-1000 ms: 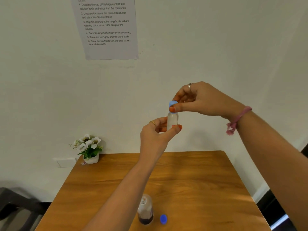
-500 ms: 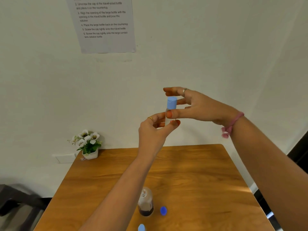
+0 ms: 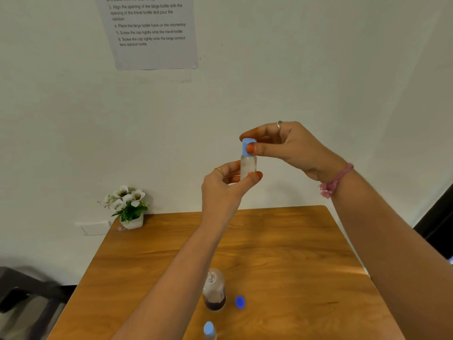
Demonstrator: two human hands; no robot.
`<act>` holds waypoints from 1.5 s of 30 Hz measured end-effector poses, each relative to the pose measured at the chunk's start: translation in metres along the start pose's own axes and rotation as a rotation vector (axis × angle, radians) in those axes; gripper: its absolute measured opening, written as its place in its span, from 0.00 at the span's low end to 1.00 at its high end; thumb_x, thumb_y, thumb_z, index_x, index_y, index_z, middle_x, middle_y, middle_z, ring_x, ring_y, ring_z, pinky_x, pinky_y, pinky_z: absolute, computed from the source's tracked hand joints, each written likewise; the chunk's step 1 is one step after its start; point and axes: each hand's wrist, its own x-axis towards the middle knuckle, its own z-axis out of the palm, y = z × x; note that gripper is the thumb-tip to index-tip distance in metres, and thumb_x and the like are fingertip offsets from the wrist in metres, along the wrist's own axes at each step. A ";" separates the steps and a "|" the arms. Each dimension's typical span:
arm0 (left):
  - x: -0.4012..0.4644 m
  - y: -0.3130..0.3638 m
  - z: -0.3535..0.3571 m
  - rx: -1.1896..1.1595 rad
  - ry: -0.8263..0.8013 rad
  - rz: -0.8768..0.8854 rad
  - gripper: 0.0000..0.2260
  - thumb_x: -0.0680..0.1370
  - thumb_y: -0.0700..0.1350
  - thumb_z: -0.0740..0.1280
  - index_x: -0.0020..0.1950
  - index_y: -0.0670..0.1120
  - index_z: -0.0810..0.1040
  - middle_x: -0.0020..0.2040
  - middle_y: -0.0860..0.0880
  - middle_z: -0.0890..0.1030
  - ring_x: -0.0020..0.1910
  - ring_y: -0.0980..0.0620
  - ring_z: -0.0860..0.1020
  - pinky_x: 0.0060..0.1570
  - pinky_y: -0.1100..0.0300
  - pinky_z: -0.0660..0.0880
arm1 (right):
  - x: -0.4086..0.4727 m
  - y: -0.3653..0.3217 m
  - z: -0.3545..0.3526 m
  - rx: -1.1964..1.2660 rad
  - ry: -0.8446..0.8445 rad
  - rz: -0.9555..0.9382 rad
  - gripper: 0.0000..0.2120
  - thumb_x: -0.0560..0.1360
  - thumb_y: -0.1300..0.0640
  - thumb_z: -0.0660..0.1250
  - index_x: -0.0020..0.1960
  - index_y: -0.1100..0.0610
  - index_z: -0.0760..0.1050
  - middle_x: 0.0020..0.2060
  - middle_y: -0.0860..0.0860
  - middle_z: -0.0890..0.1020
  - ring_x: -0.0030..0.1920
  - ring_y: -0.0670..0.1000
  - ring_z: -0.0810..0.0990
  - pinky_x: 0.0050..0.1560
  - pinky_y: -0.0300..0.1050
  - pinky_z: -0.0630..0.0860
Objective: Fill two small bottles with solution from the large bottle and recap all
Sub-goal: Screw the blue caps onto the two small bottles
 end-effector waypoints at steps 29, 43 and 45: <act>-0.004 -0.018 -0.018 0.033 -0.021 -0.067 0.18 0.67 0.48 0.77 0.54 0.46 0.82 0.47 0.52 0.85 0.45 0.61 0.81 0.41 0.71 0.75 | -0.020 0.016 0.038 0.037 -0.018 0.130 0.21 0.72 0.55 0.70 0.64 0.52 0.74 0.57 0.44 0.81 0.59 0.41 0.78 0.62 0.41 0.73; -0.004 -0.054 -0.042 0.235 -0.106 0.011 0.21 0.71 0.47 0.74 0.62 0.45 0.76 0.56 0.48 0.80 0.49 0.59 0.76 0.40 0.79 0.71 | -0.030 0.042 0.108 0.090 0.350 0.111 0.14 0.73 0.59 0.70 0.58 0.57 0.78 0.52 0.49 0.83 0.56 0.43 0.80 0.58 0.39 0.75; -0.010 -0.071 -0.056 0.250 -0.274 -0.030 0.35 0.67 0.47 0.77 0.71 0.46 0.67 0.63 0.51 0.73 0.54 0.58 0.76 0.46 0.72 0.75 | -0.048 0.055 0.116 0.057 0.326 0.162 0.13 0.73 0.57 0.70 0.57 0.52 0.79 0.53 0.47 0.83 0.57 0.44 0.79 0.60 0.45 0.75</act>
